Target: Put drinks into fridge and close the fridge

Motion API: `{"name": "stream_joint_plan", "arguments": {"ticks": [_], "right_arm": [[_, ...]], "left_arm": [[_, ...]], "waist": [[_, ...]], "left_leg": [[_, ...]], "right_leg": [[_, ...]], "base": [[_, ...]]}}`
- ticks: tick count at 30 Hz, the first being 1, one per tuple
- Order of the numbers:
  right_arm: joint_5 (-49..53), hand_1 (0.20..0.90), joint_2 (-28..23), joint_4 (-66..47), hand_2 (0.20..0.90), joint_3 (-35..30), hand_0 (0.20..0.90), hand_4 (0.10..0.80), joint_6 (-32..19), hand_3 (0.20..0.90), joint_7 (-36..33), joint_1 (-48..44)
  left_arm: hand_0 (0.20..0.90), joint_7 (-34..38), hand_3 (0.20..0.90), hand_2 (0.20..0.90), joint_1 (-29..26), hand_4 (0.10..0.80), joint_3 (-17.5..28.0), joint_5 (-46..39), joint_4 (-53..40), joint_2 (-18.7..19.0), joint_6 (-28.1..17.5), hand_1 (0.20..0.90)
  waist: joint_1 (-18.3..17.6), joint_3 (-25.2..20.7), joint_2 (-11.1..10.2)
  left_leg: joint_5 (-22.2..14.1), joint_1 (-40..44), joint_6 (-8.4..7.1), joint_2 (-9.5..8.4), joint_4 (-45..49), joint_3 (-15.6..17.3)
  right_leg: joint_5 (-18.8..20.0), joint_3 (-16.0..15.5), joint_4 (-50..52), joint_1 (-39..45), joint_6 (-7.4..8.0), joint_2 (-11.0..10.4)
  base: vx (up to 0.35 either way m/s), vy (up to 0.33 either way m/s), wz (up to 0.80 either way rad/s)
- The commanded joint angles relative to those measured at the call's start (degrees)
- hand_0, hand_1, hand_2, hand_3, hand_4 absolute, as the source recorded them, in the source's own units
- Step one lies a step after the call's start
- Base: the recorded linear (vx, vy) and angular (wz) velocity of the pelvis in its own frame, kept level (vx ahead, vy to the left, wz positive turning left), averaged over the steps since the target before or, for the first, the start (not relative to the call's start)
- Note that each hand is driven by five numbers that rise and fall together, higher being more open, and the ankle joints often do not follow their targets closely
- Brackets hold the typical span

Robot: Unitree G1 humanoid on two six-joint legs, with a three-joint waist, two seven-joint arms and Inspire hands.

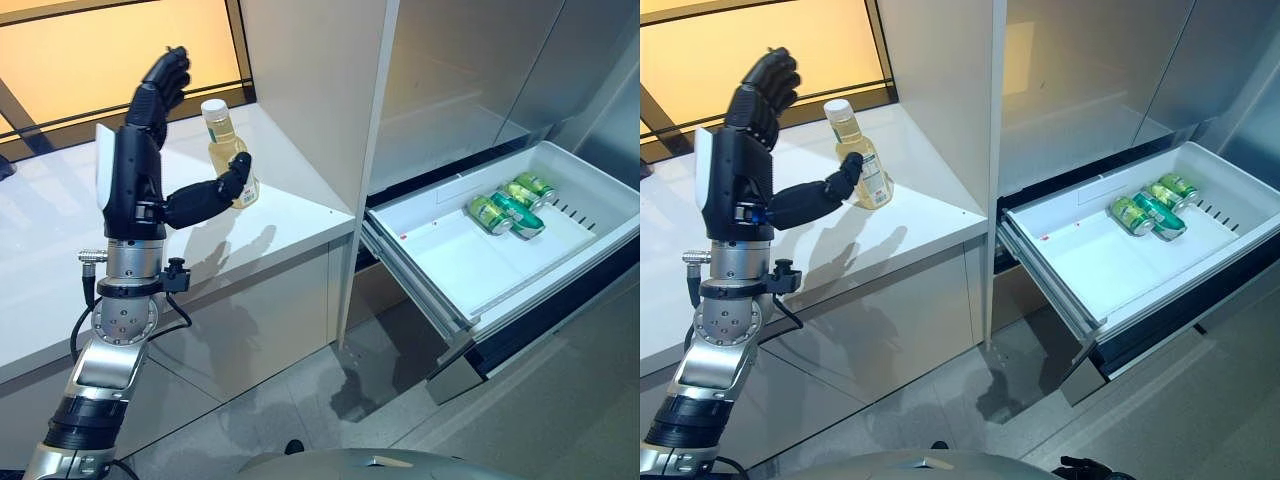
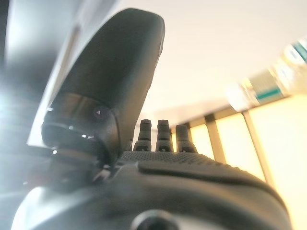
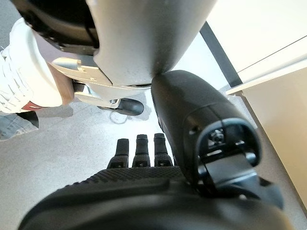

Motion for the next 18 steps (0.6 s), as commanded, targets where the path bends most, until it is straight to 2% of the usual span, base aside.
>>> {"name": "stream_joint_plan", "arguments": {"ticks": [1,8,18], "right_arm": [[-0.5,0.900,2.2,-0.3,0.900,0.5,0.900,0.800,1.3,0.900,1.3,-0.3],[-1.2,0.900,2.0,-0.2,0.900,0.2,0.900,0.800,2.3,0.900,1.6,-0.7],[-1.4,0.900,2.0,0.1,0.900,0.4,0.900,0.800,2.8,0.900,1.7,-1.0]], "left_arm": [[0.900,3.2,0.900,0.900,-4.8,0.800,5.0,0.5,-0.3,-0.4,-0.2,0.900],[0.900,1.0,0.900,0.900,-5.8,0.800,3.8,-2.8,2.4,-1.0,6.2,0.900],[0.900,0.4,0.900,0.900,-7.9,0.800,2.5,-6.3,5.6,-1.2,13.1,0.900]], "waist": [[0.1,-1.1,0.4],[-0.3,-1.3,0.6],[-0.9,-1.5,0.8]], "left_leg": [[-5.5,0.8,1.70,-1.75,0.1,-0.1],[-5.5,1.2,1.80,-1.76,0.1,0.1],[-5.5,1.4,1.87,-1.80,0.2,0.3]], "right_leg": [[3.0,0.8,1.5,-4.0,3.06,-0.5],[3.0,1.3,1.6,-3.9,3.16,-0.4],[3.1,1.7,1.6,-3.8,3.27,-0.3]], "base": [[0.000,0.000,0.00],[0.026,0.003,-0.01],[0.007,0.001,-0.01]]}}
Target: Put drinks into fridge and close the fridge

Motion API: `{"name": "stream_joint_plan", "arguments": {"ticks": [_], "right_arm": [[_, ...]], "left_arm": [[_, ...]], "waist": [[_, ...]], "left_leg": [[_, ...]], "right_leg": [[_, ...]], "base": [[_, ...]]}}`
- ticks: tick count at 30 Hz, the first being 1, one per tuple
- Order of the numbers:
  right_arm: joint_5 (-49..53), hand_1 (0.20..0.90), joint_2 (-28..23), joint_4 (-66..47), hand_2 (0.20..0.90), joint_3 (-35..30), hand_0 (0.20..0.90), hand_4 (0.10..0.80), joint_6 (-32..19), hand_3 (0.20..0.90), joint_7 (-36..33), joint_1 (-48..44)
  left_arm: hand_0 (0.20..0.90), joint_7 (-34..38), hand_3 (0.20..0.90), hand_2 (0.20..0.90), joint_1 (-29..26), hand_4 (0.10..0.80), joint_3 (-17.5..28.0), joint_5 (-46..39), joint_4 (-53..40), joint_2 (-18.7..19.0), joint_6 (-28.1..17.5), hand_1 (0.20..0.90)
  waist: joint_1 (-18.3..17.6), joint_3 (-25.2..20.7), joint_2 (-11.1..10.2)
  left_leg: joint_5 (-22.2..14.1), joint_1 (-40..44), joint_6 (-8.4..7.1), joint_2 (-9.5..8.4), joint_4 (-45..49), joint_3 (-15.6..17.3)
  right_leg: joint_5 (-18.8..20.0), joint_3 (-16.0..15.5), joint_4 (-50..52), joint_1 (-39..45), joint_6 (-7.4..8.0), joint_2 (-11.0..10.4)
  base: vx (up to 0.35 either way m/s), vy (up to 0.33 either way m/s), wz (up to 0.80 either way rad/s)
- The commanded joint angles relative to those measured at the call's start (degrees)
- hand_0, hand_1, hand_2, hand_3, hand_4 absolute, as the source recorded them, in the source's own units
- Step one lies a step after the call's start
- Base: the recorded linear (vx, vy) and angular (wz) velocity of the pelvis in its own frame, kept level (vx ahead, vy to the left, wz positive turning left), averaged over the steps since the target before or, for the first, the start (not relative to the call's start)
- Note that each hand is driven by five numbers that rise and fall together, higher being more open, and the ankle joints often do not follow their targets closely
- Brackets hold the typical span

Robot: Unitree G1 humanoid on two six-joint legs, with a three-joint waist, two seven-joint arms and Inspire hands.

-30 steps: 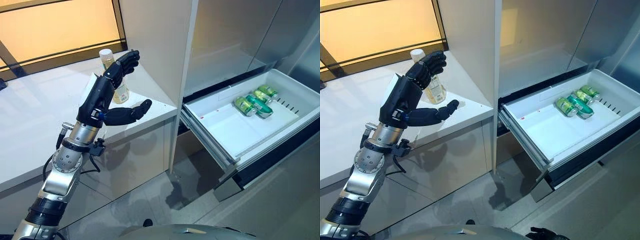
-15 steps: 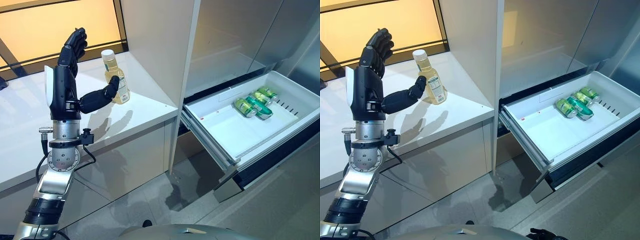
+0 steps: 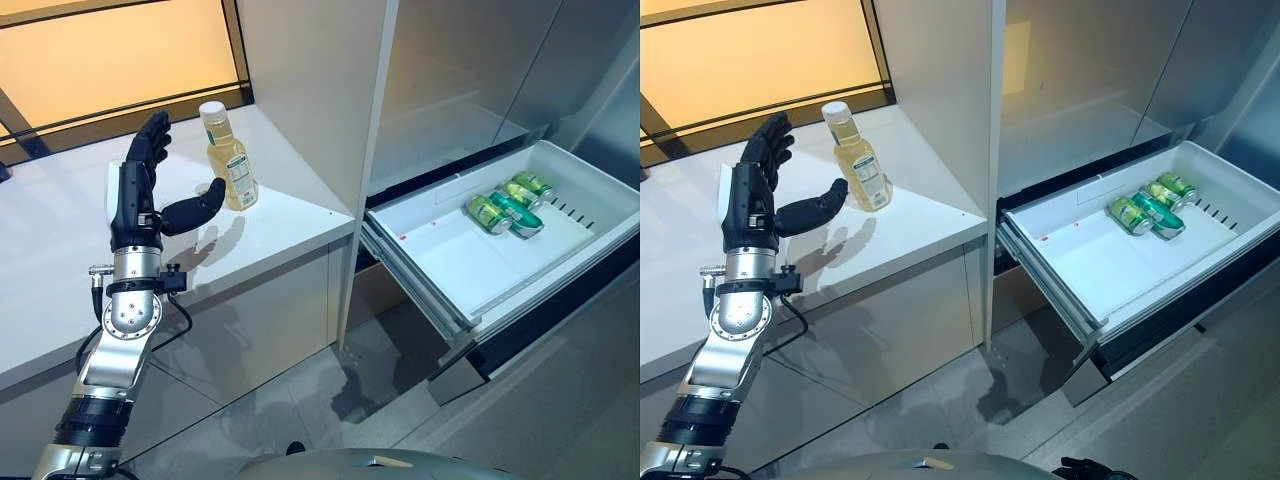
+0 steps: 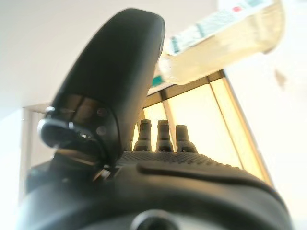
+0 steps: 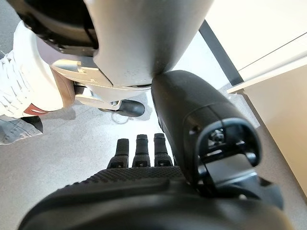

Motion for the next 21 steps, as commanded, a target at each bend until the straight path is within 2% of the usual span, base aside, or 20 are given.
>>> {"name": "stream_joint_plan", "arguments": {"ticks": [1,8,15,21], "right_arm": [[-0.9,0.900,1.9,0.1,0.900,1.5,0.900,0.800,0.8,0.900,1.7,-0.7],[-1.0,0.900,1.8,-0.2,0.900,2.3,0.900,0.800,1.9,0.900,1.5,-1.2],[-1.1,0.900,1.8,-0.5,0.900,3.0,0.900,0.800,2.8,0.900,1.4,-1.6],[-1.2,0.900,1.8,-0.8,0.900,3.6,0.900,0.800,3.3,0.900,1.4,-1.7]], "left_arm": [[0.900,-0.2,0.900,0.900,-8.1,0.800,2.6,-2.4,-0.7,0.0,-1.5,0.900],[0.900,-3.0,0.900,0.900,-10.2,0.800,0.8,-10.6,0.2,-1.8,2.6,0.900],[0.900,-4.7,0.900,0.900,-12.5,0.800,-0.9,-17.0,1.5,-3.7,4.1,0.900],[0.900,-5.3,0.900,0.900,-14.1,0.800,-2.4,-18.4,2.4,-4.5,5.3,0.900]], "waist": [[-0.6,-1.5,0.8],[-1.1,-1.6,0.9],[-1.7,-1.8,0.9],[-2.2,-1.8,0.9]], "left_leg": [[-5.4,0.7,1.61,-1.34,0.2,-0.2],[-5.5,0.9,1.70,-1.38,0.3,-0.1],[-6.1,1.5,1.77,-1.30,0.2,0.1],[-6.2,1.8,1.86,-1.25,0.3,0.3]], "right_leg": [[3.4,1.3,1.3,-4.1,2.86,0.3],[3.3,1.6,1.5,-4.1,2.86,0.4],[3.0,1.9,1.3,-3.6,2.93,0.5],[2.9,2.2,1.5,-3.6,2.90,0.5]], "base": [[0.000,0.000,0.00],[0.007,0.000,0.00],[0.029,-0.003,-0.06],[0.005,-0.001,-0.02]]}}
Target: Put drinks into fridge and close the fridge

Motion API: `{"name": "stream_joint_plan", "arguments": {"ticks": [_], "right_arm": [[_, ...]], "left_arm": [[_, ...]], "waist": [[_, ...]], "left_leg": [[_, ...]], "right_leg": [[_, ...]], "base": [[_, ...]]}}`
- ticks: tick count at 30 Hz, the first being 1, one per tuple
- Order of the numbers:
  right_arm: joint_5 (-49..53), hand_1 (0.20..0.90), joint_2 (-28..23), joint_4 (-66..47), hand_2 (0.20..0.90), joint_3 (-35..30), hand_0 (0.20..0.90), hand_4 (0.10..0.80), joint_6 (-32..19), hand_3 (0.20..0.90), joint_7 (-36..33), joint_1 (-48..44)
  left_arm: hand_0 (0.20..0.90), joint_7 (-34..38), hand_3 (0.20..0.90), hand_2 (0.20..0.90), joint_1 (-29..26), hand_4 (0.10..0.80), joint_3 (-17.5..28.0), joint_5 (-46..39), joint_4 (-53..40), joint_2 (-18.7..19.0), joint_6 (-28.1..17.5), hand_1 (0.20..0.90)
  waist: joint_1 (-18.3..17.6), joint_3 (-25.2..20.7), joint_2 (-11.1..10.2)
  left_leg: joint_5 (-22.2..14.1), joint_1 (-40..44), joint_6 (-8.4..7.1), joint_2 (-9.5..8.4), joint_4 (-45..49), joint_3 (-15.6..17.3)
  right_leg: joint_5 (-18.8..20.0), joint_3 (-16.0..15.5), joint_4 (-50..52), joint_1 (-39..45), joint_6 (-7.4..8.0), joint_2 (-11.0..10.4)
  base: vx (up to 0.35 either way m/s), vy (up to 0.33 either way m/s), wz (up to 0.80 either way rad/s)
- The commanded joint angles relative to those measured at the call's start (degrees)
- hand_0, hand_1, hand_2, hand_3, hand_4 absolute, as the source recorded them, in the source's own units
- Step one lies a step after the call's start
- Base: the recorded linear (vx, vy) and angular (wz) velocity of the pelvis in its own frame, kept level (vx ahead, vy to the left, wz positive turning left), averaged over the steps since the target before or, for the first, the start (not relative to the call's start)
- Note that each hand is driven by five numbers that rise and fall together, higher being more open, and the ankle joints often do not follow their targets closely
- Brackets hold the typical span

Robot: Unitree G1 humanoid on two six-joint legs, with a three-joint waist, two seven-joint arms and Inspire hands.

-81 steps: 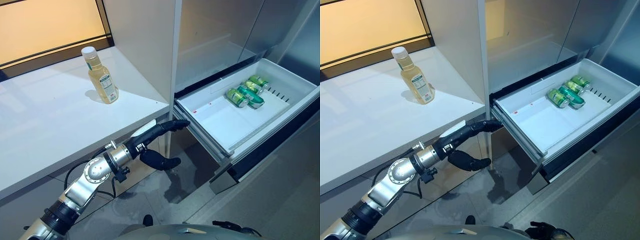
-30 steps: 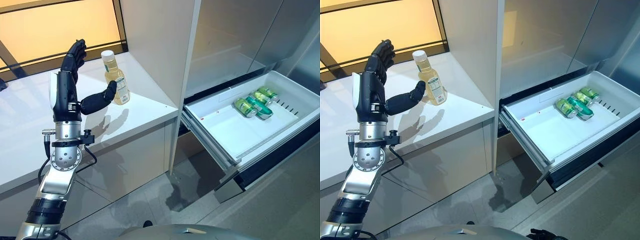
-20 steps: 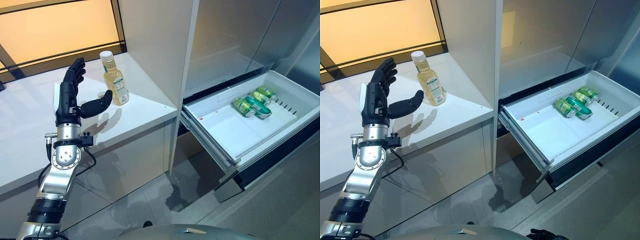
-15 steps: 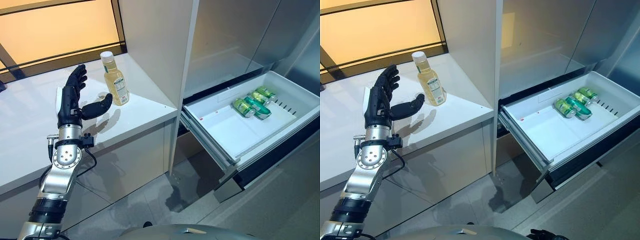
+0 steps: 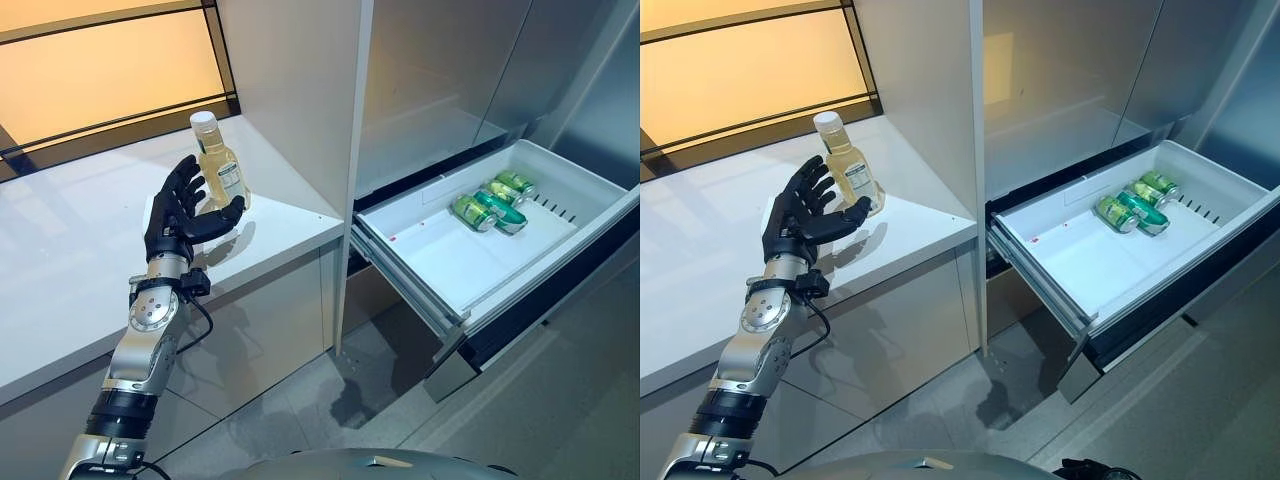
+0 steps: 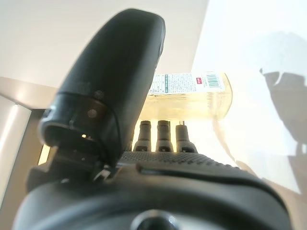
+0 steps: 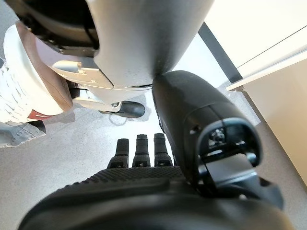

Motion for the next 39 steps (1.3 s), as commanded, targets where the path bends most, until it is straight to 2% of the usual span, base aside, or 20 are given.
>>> {"name": "stream_joint_plan", "arguments": {"ticks": [1,7,22,39], "right_arm": [[-0.7,0.900,2.0,-0.6,0.900,3.4,0.900,0.800,1.0,0.900,1.5,-0.4],[-0.6,0.900,2.0,-0.4,0.900,4.1,0.900,0.800,1.1,0.900,1.5,-0.5],[-0.5,0.900,2.0,-0.2,0.900,4.8,0.900,0.800,1.2,0.900,1.4,-0.5],[-0.8,0.900,1.5,0.4,0.900,5.3,0.900,0.800,0.8,0.900,1.9,-0.3]], "left_arm": [[0.900,-1.3,0.900,0.900,-11.8,0.800,0.1,-1.8,0.0,0.9,-3.3,0.900],[0.900,2.1,0.900,0.900,-13.7,0.800,-0.9,-0.9,2.0,1.1,-2.9,0.900],[0.900,8.9,0.900,0.900,-17.1,0.800,0.3,3.3,8.8,2.0,-3.4,0.900],[0.900,10.4,0.900,0.900,-22.2,0.800,1.0,1.1,17.9,4.7,-5.0,0.900]], "waist": [[-0.4,-1.1,0.3],[-1.0,-1.2,0.3],[-1.8,-1.8,0.3],[-3.0,-2.5,0.6]], "left_leg": [[-5.9,0.8,1.48,-1.34,0.3,-0.8],[-5.9,1.0,1.40,-1.25,0.3,-0.4],[-6.0,1.2,1.27,-1.21,0.3,0.0],[-6.1,1.4,1.09,-1.18,0.4,0.7]], "right_leg": [[2.9,1.0,1.5,-4.1,2.91,0.5],[2.9,1.2,1.5,-4.0,3.00,0.6],[2.9,1.8,1.4,-3.9,2.96,0.8],[2.8,2.5,1.5,-4.1,3.04,0.9]], "base": [[0.000,0.000,0.00],[0.000,0.000,0.00],[0.000,0.000,0.00],[0.003,0.001,-0.03]]}}
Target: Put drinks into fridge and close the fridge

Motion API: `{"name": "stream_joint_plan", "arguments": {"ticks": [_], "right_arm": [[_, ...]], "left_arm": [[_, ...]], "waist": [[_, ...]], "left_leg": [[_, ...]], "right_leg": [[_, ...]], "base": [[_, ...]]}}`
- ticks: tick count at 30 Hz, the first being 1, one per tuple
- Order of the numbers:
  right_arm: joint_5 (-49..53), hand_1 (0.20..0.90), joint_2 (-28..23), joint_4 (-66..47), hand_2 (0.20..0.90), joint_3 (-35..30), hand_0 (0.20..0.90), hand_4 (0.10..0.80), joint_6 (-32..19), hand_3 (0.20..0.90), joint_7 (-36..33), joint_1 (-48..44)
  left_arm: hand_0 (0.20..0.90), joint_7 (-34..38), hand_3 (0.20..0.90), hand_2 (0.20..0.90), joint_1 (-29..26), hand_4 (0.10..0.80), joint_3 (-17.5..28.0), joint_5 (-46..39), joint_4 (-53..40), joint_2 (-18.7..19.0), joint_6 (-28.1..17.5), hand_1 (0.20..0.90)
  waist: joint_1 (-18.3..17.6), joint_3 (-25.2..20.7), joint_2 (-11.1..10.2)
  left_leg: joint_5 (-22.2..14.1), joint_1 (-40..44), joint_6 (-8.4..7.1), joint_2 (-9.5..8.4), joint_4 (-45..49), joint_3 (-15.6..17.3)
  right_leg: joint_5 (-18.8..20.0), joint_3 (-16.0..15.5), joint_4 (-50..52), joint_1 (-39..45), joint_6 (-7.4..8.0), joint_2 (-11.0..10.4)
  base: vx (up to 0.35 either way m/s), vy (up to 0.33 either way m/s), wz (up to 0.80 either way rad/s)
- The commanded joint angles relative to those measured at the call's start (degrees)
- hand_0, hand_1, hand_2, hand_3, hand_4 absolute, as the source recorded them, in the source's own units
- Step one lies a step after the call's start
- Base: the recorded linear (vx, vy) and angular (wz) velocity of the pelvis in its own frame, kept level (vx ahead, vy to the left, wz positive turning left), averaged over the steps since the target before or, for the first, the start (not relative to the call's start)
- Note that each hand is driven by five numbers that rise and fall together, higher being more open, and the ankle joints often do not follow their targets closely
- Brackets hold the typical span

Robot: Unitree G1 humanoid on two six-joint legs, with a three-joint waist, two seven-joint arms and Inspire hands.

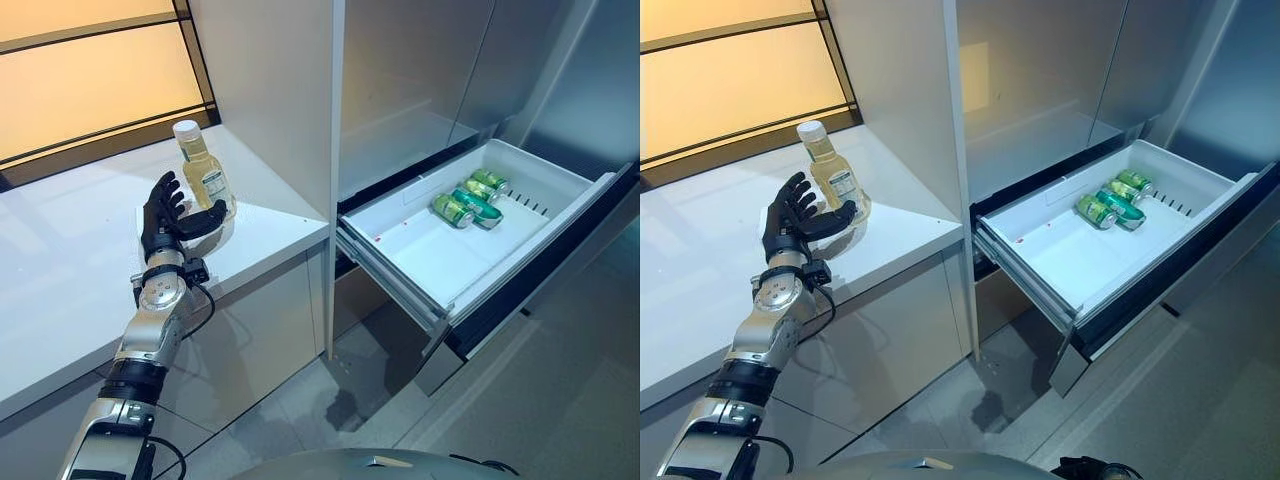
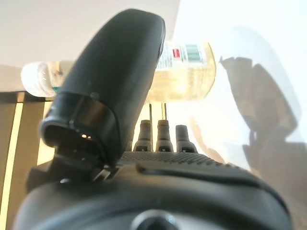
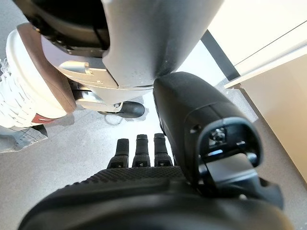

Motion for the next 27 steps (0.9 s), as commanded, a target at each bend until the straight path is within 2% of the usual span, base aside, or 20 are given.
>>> {"name": "stream_joint_plan", "arguments": {"ticks": [1,14,27], "right_arm": [[-0.4,0.900,1.6,0.5,0.900,3.3,0.900,0.800,0.4,0.900,1.9,0.3],[-0.5,0.900,1.5,1.3,0.900,3.9,0.900,0.800,-0.2,0.900,2.0,0.4],[-0.9,0.900,1.0,1.5,0.900,4.0,0.900,0.800,-0.6,0.900,2.6,0.5]], "left_arm": [[0.900,0.2,0.900,0.900,-12.8,0.800,2.6,0.8,2.1,4.6,-7.1,0.900],[0.900,-0.3,0.900,0.900,-17.4,0.800,2.6,-0.9,6.1,6.1,-11.6,0.900],[0.900,-2.1,0.900,0.900,-18.4,0.800,2.6,-4.1,4.3,5.5,-11.9,0.900]], "waist": [[-0.3,-1.9,0.7],[-1.2,-2.5,1.0],[-1.4,-2.4,0.8]], "left_leg": [[-6.0,0.4,0.92,-1.43,0.4,-0.9],[-6.3,0.5,0.87,-1.40,0.4,-0.3],[-6.6,0.7,0.94,-1.44,0.5,-0.4]], "right_leg": [[2.8,0.8,0.6,-3.9,3.04,0.8],[2.7,1.3,0.7,-4.1,3.14,0.9],[2.5,1.6,0.9,-4.1,3.13,0.8]], "base": [[0.000,0.000,0.00],[0.002,0.000,-0.01],[0.006,0.001,-0.04]]}}
